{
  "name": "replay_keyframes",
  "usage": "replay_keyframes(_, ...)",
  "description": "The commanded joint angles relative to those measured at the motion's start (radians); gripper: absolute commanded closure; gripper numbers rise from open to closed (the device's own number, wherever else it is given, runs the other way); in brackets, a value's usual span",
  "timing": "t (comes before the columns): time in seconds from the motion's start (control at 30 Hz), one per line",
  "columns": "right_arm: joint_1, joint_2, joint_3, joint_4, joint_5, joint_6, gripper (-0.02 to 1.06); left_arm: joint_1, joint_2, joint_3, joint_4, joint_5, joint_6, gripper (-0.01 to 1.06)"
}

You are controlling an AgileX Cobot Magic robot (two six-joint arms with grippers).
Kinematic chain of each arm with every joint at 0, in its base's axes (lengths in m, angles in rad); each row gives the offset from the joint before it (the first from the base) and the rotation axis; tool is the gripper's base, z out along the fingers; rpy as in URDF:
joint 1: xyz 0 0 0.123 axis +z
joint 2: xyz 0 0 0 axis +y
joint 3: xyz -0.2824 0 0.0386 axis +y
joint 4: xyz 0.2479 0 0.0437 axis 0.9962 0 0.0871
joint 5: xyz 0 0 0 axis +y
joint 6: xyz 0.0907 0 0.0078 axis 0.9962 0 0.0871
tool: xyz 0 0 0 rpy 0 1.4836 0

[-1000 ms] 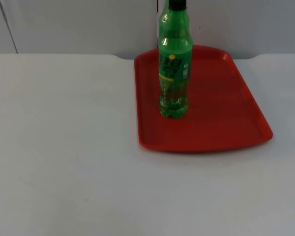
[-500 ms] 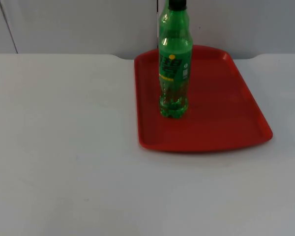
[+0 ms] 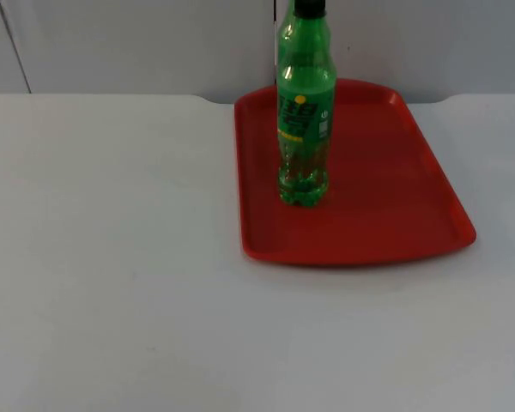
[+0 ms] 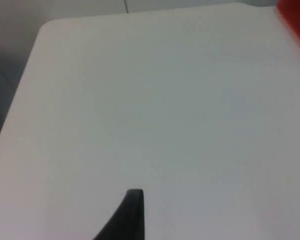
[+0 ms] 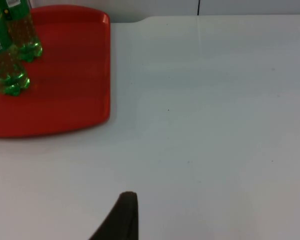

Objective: Place the bottle upright on the tray.

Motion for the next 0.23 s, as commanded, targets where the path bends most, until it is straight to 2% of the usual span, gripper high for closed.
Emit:
replay_keyframes(0.0, -0.006, -0.002, 0.008, 0.003, -0.003, -0.002, 0.06, 0.056, -0.004, 0.006, 0.002, -0.01, -0.003, 0.0)
replay_keyframes(0.2, -0.006, -0.002, 0.008, 0.003, -0.003, -0.002, 0.06, 0.117, -0.004, 0.006, 0.002, -0.01, -0.003, 0.0)
